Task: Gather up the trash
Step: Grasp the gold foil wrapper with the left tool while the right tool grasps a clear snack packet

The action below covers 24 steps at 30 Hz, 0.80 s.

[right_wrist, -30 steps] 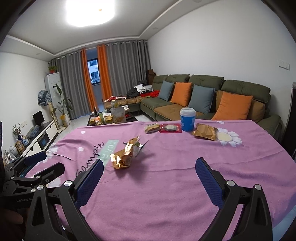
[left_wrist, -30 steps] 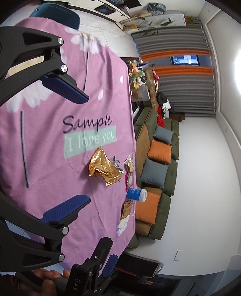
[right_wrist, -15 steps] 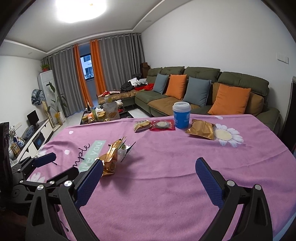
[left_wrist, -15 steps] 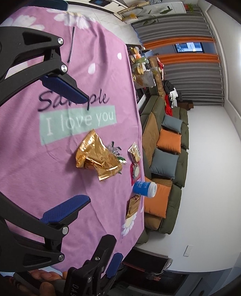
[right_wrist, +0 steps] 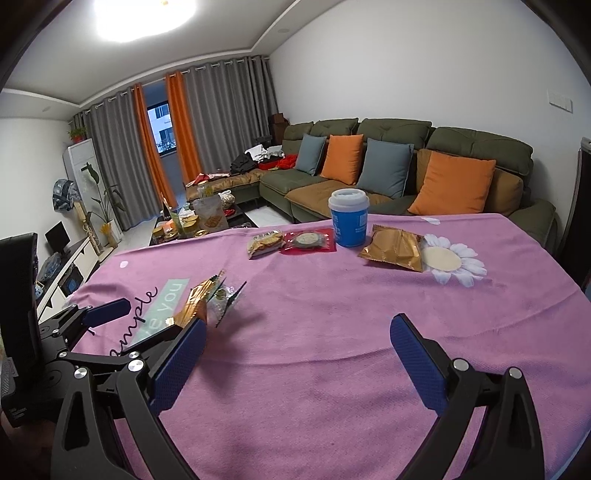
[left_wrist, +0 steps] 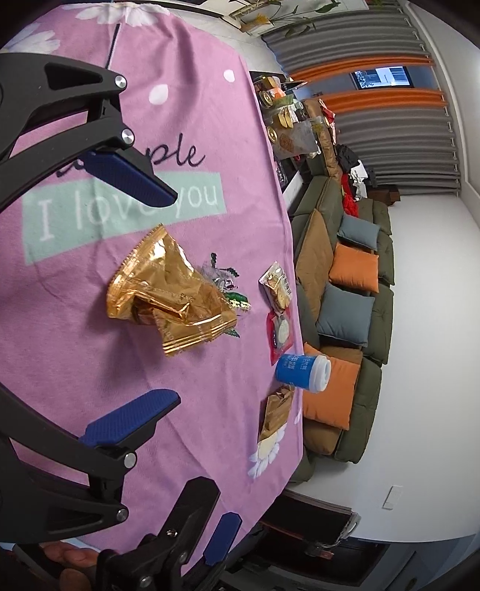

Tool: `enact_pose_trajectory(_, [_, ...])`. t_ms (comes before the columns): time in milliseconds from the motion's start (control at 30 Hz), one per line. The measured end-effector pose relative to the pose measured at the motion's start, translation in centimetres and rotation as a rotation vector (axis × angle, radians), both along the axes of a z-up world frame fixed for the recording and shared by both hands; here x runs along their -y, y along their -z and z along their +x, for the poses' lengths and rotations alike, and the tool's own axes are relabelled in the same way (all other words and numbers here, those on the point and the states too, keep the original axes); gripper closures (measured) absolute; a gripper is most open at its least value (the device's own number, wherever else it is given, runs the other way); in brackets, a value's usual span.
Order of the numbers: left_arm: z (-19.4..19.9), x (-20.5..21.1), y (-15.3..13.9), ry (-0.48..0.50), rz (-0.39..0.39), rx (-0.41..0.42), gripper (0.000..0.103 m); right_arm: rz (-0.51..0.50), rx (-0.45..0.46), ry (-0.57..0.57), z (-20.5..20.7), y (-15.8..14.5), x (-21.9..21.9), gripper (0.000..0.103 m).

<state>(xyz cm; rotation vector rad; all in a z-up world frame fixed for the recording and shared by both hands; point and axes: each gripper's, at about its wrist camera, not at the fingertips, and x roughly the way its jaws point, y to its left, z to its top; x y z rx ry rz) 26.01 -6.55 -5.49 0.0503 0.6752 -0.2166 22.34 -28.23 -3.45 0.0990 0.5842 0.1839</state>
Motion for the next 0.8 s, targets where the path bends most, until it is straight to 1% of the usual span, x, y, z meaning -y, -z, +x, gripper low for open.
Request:
enact_pose_trajectory(33, [0.4,0.2,0.2,-0.004,0.004,-0.008,0.006,0.002,-0.002,0.001,0.1,0.0,0.0,0.007])
enact_pose_trajectory(100, [1.3,0.4,0.5,-0.01,0.004,-0.021,0.01,0.007,-0.007,-0.002,0.4,0.1,0.1,0.007])
enact_pose_trajectory(167, [2.1,0.5,1.1,-0.015,0.006,-0.048,0.025,0.007,-0.012,-0.001,0.6,0.3,0.1,0.007])
enact_pose_trajectory(200, [2.3,0.5,1.3,-0.016,0.0,-0.058,0.028,0.008,-0.013,-0.002,0.7,0.3,0.2,0.007])
enact_pose_trajectory(267, [2.9,0.3,1.8,-0.026,-0.007,-0.08,0.04,0.008,-0.016,-0.001,0.9,0.4,0.2,0.007])
enact_pose_trajectory(300, [2.9,0.2,1.9,-0.027,-0.015,-0.083,0.042,0.009,-0.017,-0.001,1.0,0.4,0.3,0.007])
enact_pose_trajectory(333, [2.9,0.2,2.0,-0.026,-0.022,-0.083,0.048,0.01,-0.019,-0.002,1.1,0.5,0.2,0.007])
enact_pose_trajectory(367, [3.1,0.1,2.0,-0.021,-0.033,-0.084,0.057,0.01,-0.024,-0.007,1.4,0.6,0.1,0.007])
enact_pose_trajectory(433, [3.1,0.0,2.1,-0.025,-0.042,-0.084,0.067,0.011,-0.033,-0.018,1.9,0.8,-0.2,0.007])
enact_pose_trajectory(467, [3.0,-0.3,2.2,-0.027,-0.049,-0.084,0.075,0.015,-0.038,-0.028,2.3,0.8,-0.5,0.007])
enact_pose_trajectory(500, [3.0,-0.5,2.2,-0.029,-0.057,-0.084,0.079,0.017,-0.044,-0.044,2.9,1.0,-0.9,0.007])
enact_pose_trajectory(567, [2.9,-1.0,2.2,-0.04,-0.068,-0.078,0.084,0.018,-0.054,-0.067,4.1,1.1,-1.8,0.007])
enact_pose_trajectory(700, [2.3,-2.2,1.9,-0.053,-0.087,-0.07,0.086,0.028,-0.092,-0.118,6.5,1.5,-3.6,0.007])
enact_pose_trajectory(800, [2.0,-3.2,1.6,-0.072,-0.105,-0.059,0.091,0.038,-0.132,-0.157,8.4,2.1,-5.1,0.009])
